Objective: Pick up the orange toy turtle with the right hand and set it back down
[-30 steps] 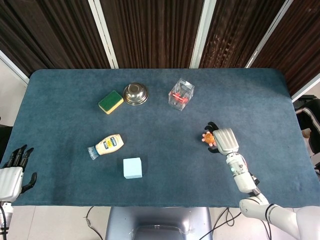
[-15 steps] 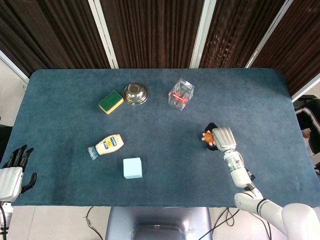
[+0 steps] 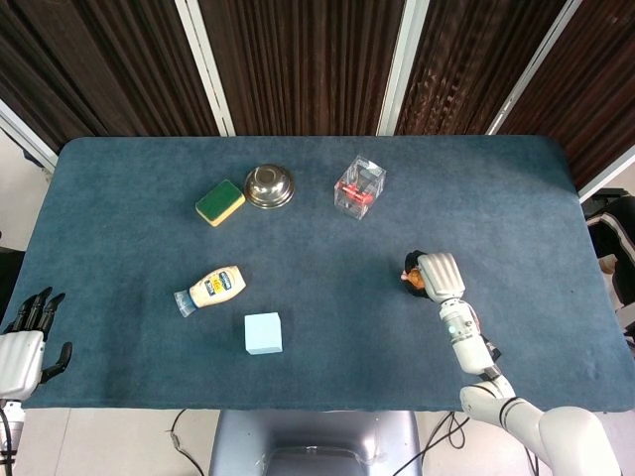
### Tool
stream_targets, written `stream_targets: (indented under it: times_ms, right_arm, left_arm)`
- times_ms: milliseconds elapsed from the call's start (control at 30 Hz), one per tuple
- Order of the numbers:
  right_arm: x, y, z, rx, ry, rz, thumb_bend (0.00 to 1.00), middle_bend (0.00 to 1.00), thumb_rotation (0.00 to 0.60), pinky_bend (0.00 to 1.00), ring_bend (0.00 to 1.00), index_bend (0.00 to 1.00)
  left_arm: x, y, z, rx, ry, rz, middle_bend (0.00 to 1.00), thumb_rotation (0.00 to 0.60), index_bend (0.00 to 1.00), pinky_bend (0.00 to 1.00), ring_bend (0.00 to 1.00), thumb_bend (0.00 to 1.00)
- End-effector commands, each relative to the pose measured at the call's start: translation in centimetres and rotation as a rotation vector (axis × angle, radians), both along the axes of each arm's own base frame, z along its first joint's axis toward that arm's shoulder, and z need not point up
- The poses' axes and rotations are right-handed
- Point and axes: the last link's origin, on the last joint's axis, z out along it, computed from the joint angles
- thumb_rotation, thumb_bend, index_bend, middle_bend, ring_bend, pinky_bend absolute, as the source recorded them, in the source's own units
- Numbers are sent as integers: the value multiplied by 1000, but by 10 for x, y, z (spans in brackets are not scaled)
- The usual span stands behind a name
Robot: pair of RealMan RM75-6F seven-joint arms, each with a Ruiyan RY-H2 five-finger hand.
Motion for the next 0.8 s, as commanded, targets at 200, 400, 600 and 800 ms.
stream_targets:
  times_ms: [200, 400, 600, 800]
  right_arm:
    - [1, 0, 4, -45, 4, 16, 816, 720, 600, 1000, 1000, 864]
    - [2, 2, 4, -68, 11, 30, 832, 727, 600, 1000, 1000, 875]
    - [-3, 2, 4, -51, 39, 9, 745, 722, 600, 990, 989, 796]
    - [-7, 4, 9, -29, 61, 4, 294, 392, 600, 927, 804, 305]
  left_arm:
    - [0, 0, 0, -1, 3, 0, 2, 600, 96, 356, 52, 427]
    - [0, 0, -1, -3, 5, 0, 2, 600, 97, 356, 52, 427]
    - [0, 0, 0, -2, 5, 0, 2, 600, 100, 356, 52, 427]
    - [0, 0, -1, -4, 6, 0, 2, 600, 103, 356, 52, 427]
